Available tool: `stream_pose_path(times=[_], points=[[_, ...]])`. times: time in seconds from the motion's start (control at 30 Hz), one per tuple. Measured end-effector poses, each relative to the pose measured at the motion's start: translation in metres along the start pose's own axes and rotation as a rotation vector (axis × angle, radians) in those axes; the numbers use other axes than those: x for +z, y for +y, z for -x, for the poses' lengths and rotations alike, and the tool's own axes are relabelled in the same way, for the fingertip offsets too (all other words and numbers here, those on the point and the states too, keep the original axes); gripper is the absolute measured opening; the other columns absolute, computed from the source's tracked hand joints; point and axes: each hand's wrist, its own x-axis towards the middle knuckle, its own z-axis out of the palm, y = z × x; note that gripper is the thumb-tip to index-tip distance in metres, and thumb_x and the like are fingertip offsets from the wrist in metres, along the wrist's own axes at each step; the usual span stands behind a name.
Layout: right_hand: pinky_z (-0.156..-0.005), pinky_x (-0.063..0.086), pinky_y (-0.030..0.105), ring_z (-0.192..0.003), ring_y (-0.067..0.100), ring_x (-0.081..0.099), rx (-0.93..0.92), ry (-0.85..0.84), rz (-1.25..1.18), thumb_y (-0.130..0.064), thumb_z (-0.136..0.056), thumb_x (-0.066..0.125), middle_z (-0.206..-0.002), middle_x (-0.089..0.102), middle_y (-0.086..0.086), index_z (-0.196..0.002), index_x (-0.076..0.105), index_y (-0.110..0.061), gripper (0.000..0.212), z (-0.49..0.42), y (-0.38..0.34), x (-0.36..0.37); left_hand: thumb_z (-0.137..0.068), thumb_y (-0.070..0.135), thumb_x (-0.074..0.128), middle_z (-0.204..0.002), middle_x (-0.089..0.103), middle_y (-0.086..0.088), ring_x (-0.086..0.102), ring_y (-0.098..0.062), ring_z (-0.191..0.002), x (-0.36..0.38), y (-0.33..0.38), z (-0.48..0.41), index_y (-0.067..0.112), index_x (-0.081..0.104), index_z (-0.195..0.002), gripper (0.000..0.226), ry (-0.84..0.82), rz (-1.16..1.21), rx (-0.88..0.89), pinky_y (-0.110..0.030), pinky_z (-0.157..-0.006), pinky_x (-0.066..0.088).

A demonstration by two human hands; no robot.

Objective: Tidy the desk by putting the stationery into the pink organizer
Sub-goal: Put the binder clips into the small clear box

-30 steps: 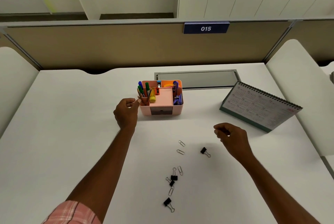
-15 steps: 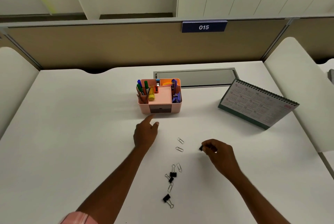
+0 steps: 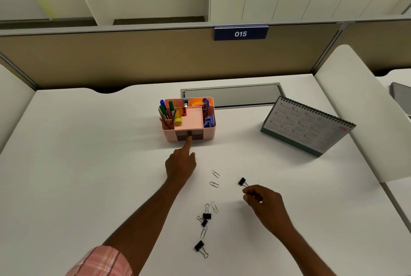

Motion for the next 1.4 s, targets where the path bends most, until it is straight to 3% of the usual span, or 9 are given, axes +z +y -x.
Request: stream_pose_path(times=[0.43, 0.57, 0.7, 0.8, 0.97, 1.1, 1.3, 1.4], points=[[-0.066, 0.043, 0.007, -0.080, -0.002, 0.063, -0.014, 0.033, 0.076, -0.016, -0.089, 0.077, -0.083, 0.072, -0.015, -0.094, 0.077, -0.026, 0.012, -0.019, 0.001, -0.008, -0.105, 0.039, 0.052, -0.089, 0.070, 0.001, 0.058, -0.011, -0.069, 0.004, -0.004, 0.033, 0.035, 0.017, -0.163, 0.068, 0.018, -0.041, -0.017, -0.025, -0.062, 0.048], [-0.071, 0.048, 0.019, -0.080, 0.001, 0.062, -0.067, 0.027, 0.225, -0.023, -0.090, 0.076, -0.093, 0.064, -0.016, -0.098, 0.070, -0.036, 0.016, -0.031, 0.011, 0.002, -0.104, 0.035, 0.052, -0.093, 0.071, 0.000, 0.067, -0.017, -0.079, 0.006, -0.007, 0.044, 0.033, 0.020, -0.163, 0.067, 0.028, -0.033, -0.002, -0.026, -0.062, 0.044], [-0.076, 0.054, 0.033, -0.105, 0.015, 0.059, -0.148, -0.003, 0.444, -0.030, -0.091, 0.072, -0.116, 0.056, -0.009, -0.123, 0.063, -0.034, 0.033, -0.040, 0.022, 0.013, -0.104, 0.034, 0.051, -0.098, 0.072, -0.001, 0.070, -0.019, -0.087, 0.006, -0.009, 0.051, 0.033, 0.022, -0.162, 0.065, 0.027, -0.037, -0.006, -0.027, -0.065, 0.045], [-0.075, 0.052, 0.033, -0.119, 0.019, 0.051, -0.158, -0.029, 0.554, -0.029, -0.092, 0.069, -0.129, 0.053, -0.005, -0.134, 0.059, -0.028, 0.043, -0.043, 0.018, 0.019, -0.104, 0.035, 0.050, -0.097, 0.072, 0.000, 0.070, -0.018, -0.086, 0.005, -0.010, 0.058, 0.033, 0.022, -0.162, 0.065, 0.020, -0.044, 0.006, -0.027, -0.064, 0.045], [-0.052, 0.053, 0.035, -0.100, 0.022, 0.055, -0.256, -0.012, 0.692, -0.023, -0.092, 0.068, -0.112, 0.057, -0.003, -0.117, 0.065, -0.022, 0.025, -0.048, 0.015, 0.032, -0.104, 0.035, 0.049, -0.094, 0.071, -0.001, 0.069, -0.019, -0.085, 0.009, -0.013, 0.065, 0.034, 0.018, -0.163, 0.067, 0.006, -0.033, 0.030, -0.029, -0.065, 0.048], [-0.047, 0.046, 0.032, -0.087, 0.020, 0.051, -0.287, -0.005, 0.764, -0.014, -0.091, 0.064, -0.096, 0.052, -0.004, -0.097, 0.063, -0.020, 0.009, -0.051, 0.018, 0.036, -0.104, 0.036, 0.050, -0.093, 0.071, -0.001, 0.068, -0.017, -0.080, 0.012, -0.015, 0.066, 0.033, 0.015, -0.163, 0.069, 0.001, -0.034, 0.044, -0.031, -0.068, 0.055], [-0.064, 0.053, 0.035, -0.098, 0.021, 0.057, -0.240, -0.002, 0.676, -0.020, -0.097, 0.056, -0.105, 0.060, -0.002, -0.109, 0.067, -0.021, 0.017, -0.057, -0.003, 0.036, -0.103, 0.036, 0.051, -0.094, 0.070, -0.001, 0.067, -0.017, -0.080, 0.012, -0.016, 0.071, 0.035, 0.012, -0.163, 0.071, 0.008, -0.003, 0.052, -0.028, -0.064, 0.049], [-0.072, 0.055, 0.035, -0.105, 0.019, 0.060, -0.270, -0.002, 0.576, -0.023, -0.094, 0.064, -0.111, 0.064, -0.003, -0.114, 0.069, -0.022, 0.020, -0.071, -0.034, 0.040, -0.103, 0.036, 0.051, -0.115, 0.071, -0.001, 0.068, -0.023, -0.105, 0.017, -0.023, 0.084, 0.032, 0.035, -0.158, 0.057, -0.004, 0.073, 0.079, -0.035, -0.083, 0.054]])
